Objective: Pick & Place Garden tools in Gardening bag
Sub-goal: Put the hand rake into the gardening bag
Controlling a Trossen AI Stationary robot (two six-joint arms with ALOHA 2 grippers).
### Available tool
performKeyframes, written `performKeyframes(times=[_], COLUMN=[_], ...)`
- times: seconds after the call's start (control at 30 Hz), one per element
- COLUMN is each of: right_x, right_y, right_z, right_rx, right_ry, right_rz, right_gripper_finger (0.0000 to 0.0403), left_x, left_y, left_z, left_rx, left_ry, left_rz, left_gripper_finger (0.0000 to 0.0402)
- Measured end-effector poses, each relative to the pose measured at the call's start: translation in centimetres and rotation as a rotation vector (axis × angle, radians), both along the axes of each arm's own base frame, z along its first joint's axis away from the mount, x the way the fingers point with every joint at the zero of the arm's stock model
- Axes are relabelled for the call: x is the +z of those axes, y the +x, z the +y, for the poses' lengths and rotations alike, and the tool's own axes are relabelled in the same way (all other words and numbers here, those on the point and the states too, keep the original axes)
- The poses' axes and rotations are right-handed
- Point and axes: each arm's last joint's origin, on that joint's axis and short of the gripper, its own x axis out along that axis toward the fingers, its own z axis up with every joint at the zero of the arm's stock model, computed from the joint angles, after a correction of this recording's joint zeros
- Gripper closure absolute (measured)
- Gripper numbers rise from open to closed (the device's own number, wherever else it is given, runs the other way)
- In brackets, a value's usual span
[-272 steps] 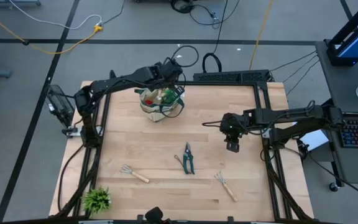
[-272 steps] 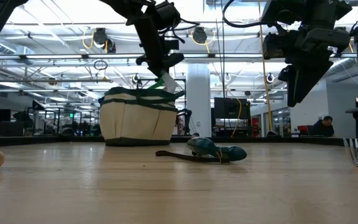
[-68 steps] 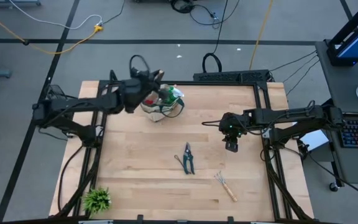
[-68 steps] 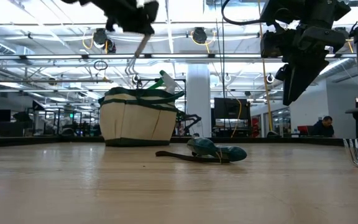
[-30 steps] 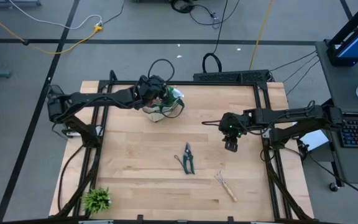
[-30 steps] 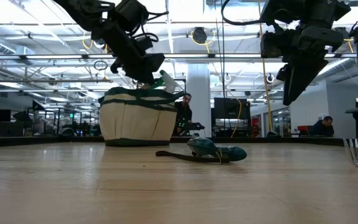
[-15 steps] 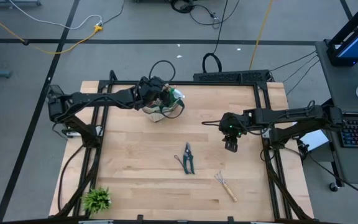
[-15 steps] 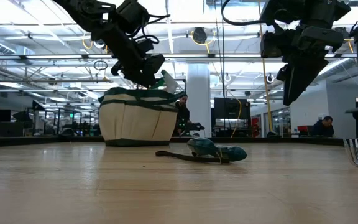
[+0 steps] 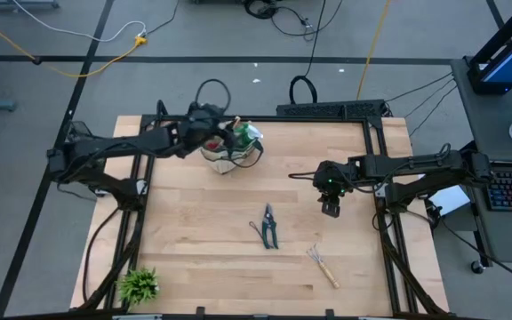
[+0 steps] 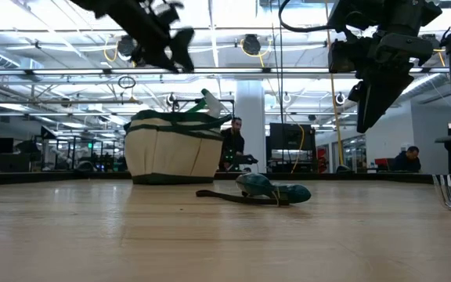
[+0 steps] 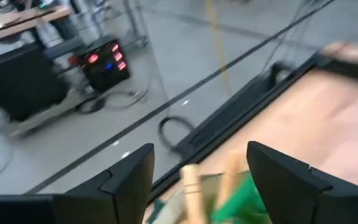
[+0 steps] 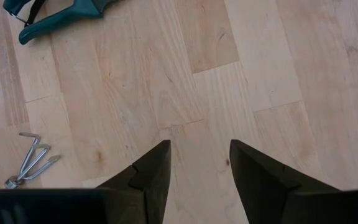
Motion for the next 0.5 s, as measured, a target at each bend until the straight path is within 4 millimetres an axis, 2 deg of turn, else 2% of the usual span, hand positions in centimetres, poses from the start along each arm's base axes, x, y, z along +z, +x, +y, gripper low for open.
performKeyframes(times=[0.1, 0.2, 0.33, 0.5], right_x=[0.0, 0.0, 0.0, 0.0], right_y=[0.0, 0.0, 0.0, 0.0], right_z=[0.0, 0.0, 0.0, 0.0], right_rx=[0.000, 0.001, 0.001, 0.002], right_ry=[0.000, 0.001, 0.003, 0.003], right_rz=[0.000, -0.001, -0.001, 0.000], right_gripper_finger=[0.0248, 0.0248, 0.0248, 0.0248], left_x=[1.9, 2.8, 2.9, 2.4], left_y=[-0.9, -2.1, -3.7, -4.7], left_z=[-1.8, -3.6, -5.7, -8.3], left_rx=[-0.091, -0.207, -0.290, -0.316], left_ry=[-0.023, -0.086, -0.246, -0.429], left_rz=[-0.101, -0.113, -0.107, -0.097], left_gripper_finger=[0.0136, 0.0136, 0.0135, 0.0135])
